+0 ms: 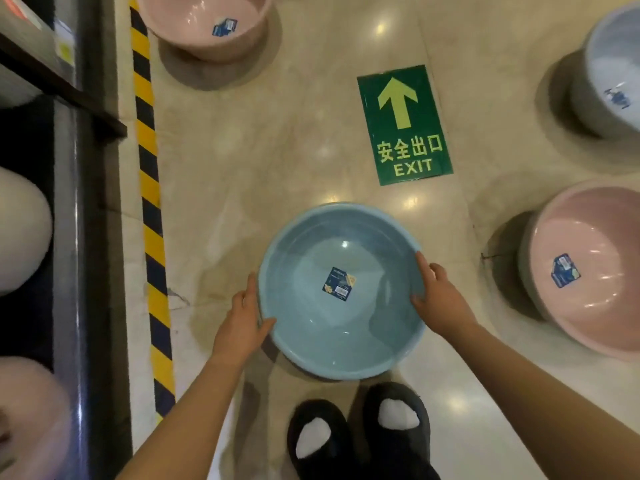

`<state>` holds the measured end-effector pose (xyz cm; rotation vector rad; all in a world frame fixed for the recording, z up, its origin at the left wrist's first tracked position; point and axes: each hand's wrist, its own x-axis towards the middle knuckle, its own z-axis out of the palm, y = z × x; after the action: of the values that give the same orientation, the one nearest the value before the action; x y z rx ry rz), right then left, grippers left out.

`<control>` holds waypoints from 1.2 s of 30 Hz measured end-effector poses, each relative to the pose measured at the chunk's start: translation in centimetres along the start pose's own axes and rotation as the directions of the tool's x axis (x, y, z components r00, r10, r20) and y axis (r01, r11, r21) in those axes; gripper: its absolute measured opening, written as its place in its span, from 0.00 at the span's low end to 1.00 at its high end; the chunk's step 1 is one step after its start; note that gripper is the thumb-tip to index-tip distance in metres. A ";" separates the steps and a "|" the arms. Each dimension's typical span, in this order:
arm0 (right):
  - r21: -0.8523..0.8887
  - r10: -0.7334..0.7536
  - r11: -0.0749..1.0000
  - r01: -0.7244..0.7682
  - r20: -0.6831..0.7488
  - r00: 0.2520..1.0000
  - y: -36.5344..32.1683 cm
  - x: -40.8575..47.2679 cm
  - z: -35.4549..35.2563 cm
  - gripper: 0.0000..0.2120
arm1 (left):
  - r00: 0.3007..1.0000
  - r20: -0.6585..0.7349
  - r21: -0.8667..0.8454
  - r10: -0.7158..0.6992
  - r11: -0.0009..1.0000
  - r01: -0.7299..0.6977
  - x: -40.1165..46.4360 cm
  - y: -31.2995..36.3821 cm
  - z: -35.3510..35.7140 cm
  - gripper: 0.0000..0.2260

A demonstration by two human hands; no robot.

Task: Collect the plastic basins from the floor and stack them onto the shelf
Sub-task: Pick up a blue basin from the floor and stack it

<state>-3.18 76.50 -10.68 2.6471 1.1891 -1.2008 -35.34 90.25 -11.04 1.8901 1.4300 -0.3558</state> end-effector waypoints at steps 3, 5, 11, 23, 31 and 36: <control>0.063 0.018 0.998 -0.015 -0.052 0.998 0.7 1.2 2.1 0.38 | 0.998 0.040 -0.177 0.048 0.983 -0.040 1.0 -0.2 2.3 0.45; 0.092 0.017 0.996 -0.011 -0.065 0.998 0.7 1.2 2.0 0.38 | 0.998 0.008 -0.214 0.066 0.975 -0.063 1.1 0.1 1.9 0.46; 0.168 0.004 0.986 0.009 -0.080 0.997 -0.3 -2.5 -3.9 0.37 | 0.991 0.039 -0.238 0.129 0.964 -0.117 -1.6 4.2 -5.0 0.46; 0.335 0.088 0.942 -0.020 -0.190 0.978 -1.5 -20.4 -26.2 0.42 | 0.951 0.082 -0.094 0.300 0.952 -0.292 -13.0 22.6 -24.9 0.45; 0.349 0.124 0.937 0.004 -0.345 0.930 3.9 -29.1 -35.8 0.41 | 0.885 0.114 -0.065 0.452 0.892 -0.447 -18.0 34.8 -28.3 0.46; 0.448 0.135 0.893 0.046 -0.364 0.921 10.4 -31.2 -38.7 0.38 | 0.854 0.122 -0.060 0.506 0.862 -0.503 -19.1 41.7 -24.2 0.47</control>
<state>15.26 60.38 33.80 3.3679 0.9610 -1.0844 -8.54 88.41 33.31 2.0903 0.7974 -0.1984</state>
